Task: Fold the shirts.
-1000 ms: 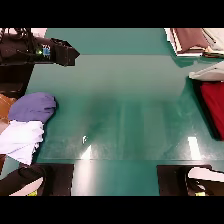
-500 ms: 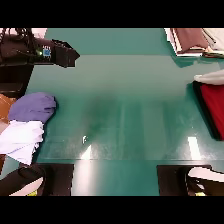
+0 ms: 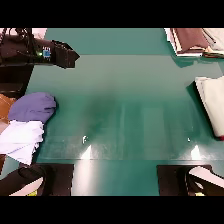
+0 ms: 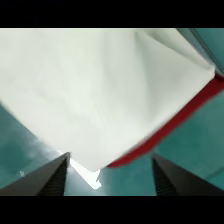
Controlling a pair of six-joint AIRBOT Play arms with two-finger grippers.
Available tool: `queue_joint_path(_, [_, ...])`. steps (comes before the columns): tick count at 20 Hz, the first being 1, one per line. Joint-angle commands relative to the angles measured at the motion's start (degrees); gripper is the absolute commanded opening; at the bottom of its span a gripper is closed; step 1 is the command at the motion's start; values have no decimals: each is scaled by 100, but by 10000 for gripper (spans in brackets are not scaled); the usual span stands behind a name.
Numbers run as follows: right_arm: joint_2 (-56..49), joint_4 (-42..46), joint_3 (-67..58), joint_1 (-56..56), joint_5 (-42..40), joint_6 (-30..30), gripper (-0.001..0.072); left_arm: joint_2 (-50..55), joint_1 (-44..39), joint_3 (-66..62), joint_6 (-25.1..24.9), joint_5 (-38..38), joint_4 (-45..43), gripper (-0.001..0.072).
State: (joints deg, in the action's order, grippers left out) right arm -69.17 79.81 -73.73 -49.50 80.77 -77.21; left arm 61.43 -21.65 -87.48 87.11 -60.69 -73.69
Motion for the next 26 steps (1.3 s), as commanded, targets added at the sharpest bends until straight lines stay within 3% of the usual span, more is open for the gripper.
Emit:
queue_joint_path(1, [164,201,387,-319,-17,-142,620,0,-2,0,-39,7,-2,24])
queue_joint_path(7, [166,-1902,-597,986,52,-140,614,-2,-2,0,-37,138,11,24])
queue_joint_path(9, [166,-2306,-892,1904,39,-140,538,-2,-2,-2,-37,190,-7,25])
queue_joint_path(12, [166,-2304,-1163,3429,-76,-131,495,-2,-2,0,-50,219,0,25])
queue_joint_path(14, [166,-2275,-1211,4277,-192,-114,283,-2,-2,-2,-50,223,0,25])
queue_joint_path(16, [166,-2269,-1204,4955,-282,-109,18,-2,-2,0,-50,229,0,25])
queue_joint_path(20, [166,-2269,-1204,5661,-404,-72,17,-2,-2,-2,-50,354,0,25])
queue_joint_path(26, [166,-2273,-1204,5681,-382,-74,17,-2,-2,-2,-50,634,0,25])
